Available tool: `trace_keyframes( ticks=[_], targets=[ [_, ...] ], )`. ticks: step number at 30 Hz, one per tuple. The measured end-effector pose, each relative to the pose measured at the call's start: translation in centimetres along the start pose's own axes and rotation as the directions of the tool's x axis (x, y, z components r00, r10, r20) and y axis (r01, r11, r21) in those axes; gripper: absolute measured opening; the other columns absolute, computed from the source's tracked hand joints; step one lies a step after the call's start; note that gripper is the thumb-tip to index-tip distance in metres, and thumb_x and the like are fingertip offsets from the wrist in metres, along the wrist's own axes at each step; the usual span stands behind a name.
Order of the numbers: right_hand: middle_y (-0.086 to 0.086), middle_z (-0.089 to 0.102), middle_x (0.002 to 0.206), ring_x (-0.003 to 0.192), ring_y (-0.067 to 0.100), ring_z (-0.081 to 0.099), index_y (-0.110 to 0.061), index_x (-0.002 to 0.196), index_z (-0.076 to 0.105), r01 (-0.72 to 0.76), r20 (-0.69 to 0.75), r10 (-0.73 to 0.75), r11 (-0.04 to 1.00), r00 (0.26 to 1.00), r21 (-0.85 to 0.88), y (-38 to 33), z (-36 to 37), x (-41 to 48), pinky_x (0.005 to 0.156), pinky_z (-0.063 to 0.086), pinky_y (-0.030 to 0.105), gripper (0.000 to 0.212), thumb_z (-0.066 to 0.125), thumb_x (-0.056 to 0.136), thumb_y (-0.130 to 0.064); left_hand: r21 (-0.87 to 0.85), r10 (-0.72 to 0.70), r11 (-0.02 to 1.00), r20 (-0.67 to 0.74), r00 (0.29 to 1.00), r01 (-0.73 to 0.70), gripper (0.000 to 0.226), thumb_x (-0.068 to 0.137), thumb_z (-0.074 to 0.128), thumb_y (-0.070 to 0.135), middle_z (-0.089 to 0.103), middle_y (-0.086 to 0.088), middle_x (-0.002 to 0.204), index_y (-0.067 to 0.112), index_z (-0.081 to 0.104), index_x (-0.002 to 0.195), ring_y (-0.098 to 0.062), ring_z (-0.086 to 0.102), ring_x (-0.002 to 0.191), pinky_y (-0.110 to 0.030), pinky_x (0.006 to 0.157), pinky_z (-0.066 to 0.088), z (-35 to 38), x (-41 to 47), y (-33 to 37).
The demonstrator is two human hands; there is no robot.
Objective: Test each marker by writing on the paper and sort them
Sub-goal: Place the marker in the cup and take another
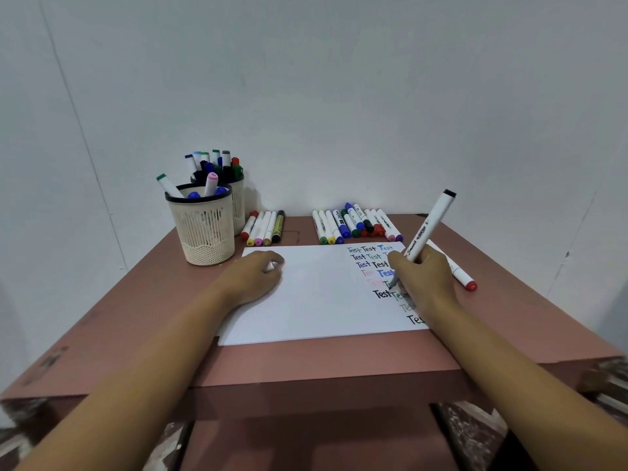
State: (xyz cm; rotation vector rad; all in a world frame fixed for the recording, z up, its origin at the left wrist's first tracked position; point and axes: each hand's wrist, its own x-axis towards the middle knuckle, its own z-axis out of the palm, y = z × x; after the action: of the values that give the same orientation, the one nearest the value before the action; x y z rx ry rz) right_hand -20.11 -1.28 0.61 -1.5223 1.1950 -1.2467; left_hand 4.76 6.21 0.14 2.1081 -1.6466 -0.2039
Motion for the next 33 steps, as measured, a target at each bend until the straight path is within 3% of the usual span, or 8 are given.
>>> trace_keyframes(
  ticks=[3, 6, 10, 16, 19, 25, 29, 33],
  targets=[
    [0.017, 0.056, 0.068, 0.042, 0.010, 0.046, -0.005, 0.083, 0.049, -0.075, 0.029, 0.072, 0.992, 0.997, 0.104, 0.0, -0.1, 0.6, 0.046, 0.038, 0.026, 0.009, 0.057, 0.082, -0.010, -0.042, -0.030, 0.999, -0.019, 0.999, 0.029, 0.033, 0.097, 0.044, 0.028, 0.052, -0.003, 0.134, 0.026, 0.051, 0.129, -0.019, 0.046, 0.121, -0.024, 0.089, 0.032, -0.3, 0.0, 0.2],
    [0.016, 0.053, 0.063, 0.047, 0.015, 0.041, -0.004, 0.080, 0.048, -0.150, 0.095, 0.134, 0.971, 0.986, 0.186, -0.4, -0.4, 1.1, 0.044, 0.037, 0.025, 0.006, 0.052, 0.084, -0.002, -0.080, -0.039, 0.996, -0.042, 0.998, 0.035, 0.034, 0.098, 0.043, 0.029, 0.049, -0.004, 0.139, 0.023, 0.051, 0.131, -0.020, 0.044, 0.127, -0.027, 0.097, 0.032, -0.7, 0.0, 0.1],
    [0.014, 0.054, 0.059, 0.048, 0.016, 0.042, -0.004, 0.076, 0.049, -0.215, 0.171, 0.188, 0.964, 0.967, 0.155, -1.4, -0.5, 1.4, 0.040, 0.040, 0.022, 0.013, 0.049, 0.087, 0.001, -0.012, 0.000, 1.000, -0.128, 0.992, -0.001, 0.036, 0.099, 0.042, 0.026, 0.051, -0.006, 0.137, 0.014, 0.052, 0.131, -0.023, 0.046, 0.125, -0.032, 0.101, 0.035, -0.8, -0.3, 0.6],
    [0.006, 0.054, 0.055, 0.051, 0.012, 0.036, -0.006, 0.075, 0.048, -0.137, 0.278, 0.115, 0.989, 0.954, 0.061, -3.3, 0.2, 2.1, 0.046, 0.031, 0.023, 0.014, 0.051, 0.087, 0.000, 0.020, 0.106, 0.994, -0.393, 0.913, -0.107, 0.024, 0.098, 0.042, 0.033, 0.061, 0.005, 0.096, 0.025, 0.055, 0.118, -0.018, 0.058, 0.099, -0.037, 0.091, 0.036, -0.9, -0.7, 1.8],
    [-0.006, 0.055, 0.046, 0.053, 0.010, 0.031, -0.006, 0.084, 0.053, -0.045, 0.278, 0.029, 0.998, 0.960, 0.054, -4.5, 1.4, 2.5, 0.046, 0.025, 0.023, 0.004, 0.053, 0.087, -0.007, -0.044, 0.124, 0.988, -0.350, 0.929, -0.148, 0.026, 0.098, 0.043, 0.036, 0.056, 0.007, 0.090, 0.019, 0.045, 0.117, -0.023, 0.057, 0.084, -0.035, 0.080, 0.038, -0.9, -0.8, 2.5],
    [0.001, 0.045, 0.063, 0.046, 0.008, 0.028, -0.009, 0.089, 0.053, -0.077, 0.298, 0.009, 0.973, 0.955, 0.218, -4.6, 5.1, 2.4, 0.039, 0.020, 0.018, 0.010, 0.059, 0.090, -0.016, -0.298, 0.085, 0.947, -0.125, 0.989, -0.119, 0.011, 0.101, 0.031, 0.028, 0.045, 0.010, 0.078, 0.019, 0.035, 0.105, -0.015, 0.046, 0.078, -0.029, 0.070, 0.032, -0.8, -1.1, 3.2],
    [0.001, 0.050, 0.066, 0.051, 0.008, 0.035, -0.012, 0.079, 0.059, -0.055, 0.370, -0.054, 0.959, 0.927, 0.277, -3.6, 6.7, 1.5, 0.041, 0.024, 0.017, 0.012, 0.060, 0.090, -0.015, -0.240, 0.162, 0.949, -0.182, 0.970, -0.204, 0.006, 0.098, 0.045, 0.027, 0.044, 0.017, 0.078, 0.023, 0.041, 0.101, 0.004, 0.044, 0.069, -0.009, 0.060, 0.033, -0.6, -0.7, 2.9],
    [0.002, 0.056, 0.071, 0.049, 0.006, 0.038, -0.013, 0.077, 0.065, -0.022, 0.410, -0.111, 0.951, 0.905, 0.307, -3.6, 7.1, 1.3, 0.042, 0.026, 0.016, 0.015, 0.061, 0.091, -0.018, -0.303, 0.164, 0.924, -0.232, 0.959, -0.231, 0.011, 0.094, 0.055, 0.027, 0.044, 0.016, 0.073, 0.027, 0.045, 0.090, 0.006, 0.043, 0.063, -0.008, 0.059, 0.032, -0.5, -0.2, 2.8]
  ],
)
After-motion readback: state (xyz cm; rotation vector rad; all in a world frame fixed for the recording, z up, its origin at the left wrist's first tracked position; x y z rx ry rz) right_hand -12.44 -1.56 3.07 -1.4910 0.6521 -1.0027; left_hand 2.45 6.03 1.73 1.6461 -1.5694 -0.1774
